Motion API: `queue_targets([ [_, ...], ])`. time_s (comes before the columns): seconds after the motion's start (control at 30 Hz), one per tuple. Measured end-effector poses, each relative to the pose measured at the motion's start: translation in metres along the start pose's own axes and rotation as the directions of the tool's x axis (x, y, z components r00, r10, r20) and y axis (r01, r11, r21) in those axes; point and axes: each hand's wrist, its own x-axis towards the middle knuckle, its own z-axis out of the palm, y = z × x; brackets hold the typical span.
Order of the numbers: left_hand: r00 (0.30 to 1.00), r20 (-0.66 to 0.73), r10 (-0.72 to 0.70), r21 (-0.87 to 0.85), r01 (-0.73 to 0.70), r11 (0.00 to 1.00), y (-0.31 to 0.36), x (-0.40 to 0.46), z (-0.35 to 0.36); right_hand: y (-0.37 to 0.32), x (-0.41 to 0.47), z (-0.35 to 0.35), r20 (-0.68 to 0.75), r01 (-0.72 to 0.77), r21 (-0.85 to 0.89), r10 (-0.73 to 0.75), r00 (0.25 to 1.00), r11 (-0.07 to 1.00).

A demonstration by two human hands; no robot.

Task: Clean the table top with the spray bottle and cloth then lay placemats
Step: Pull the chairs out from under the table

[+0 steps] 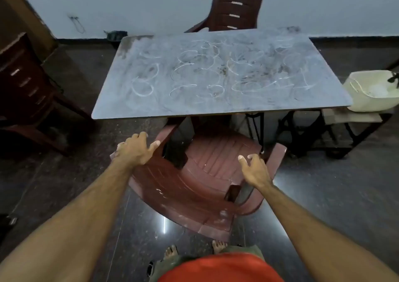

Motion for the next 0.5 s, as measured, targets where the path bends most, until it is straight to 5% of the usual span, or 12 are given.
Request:
queue_targets([
  [0.37,0.949,0.316,-0.012,0.036,0.000,0.999,-0.074,0.043,0.009,0.007,-0.062,0.048,0.137,-0.381,0.034,0.373,0.918,0.924],
  [0.5,0.929,0.370,0.018,-0.092,0.018,0.996,-0.078,0.056,0.007,0.014,-0.093,0.073,0.211,-0.552,0.357,0.511,0.834,0.754],
])
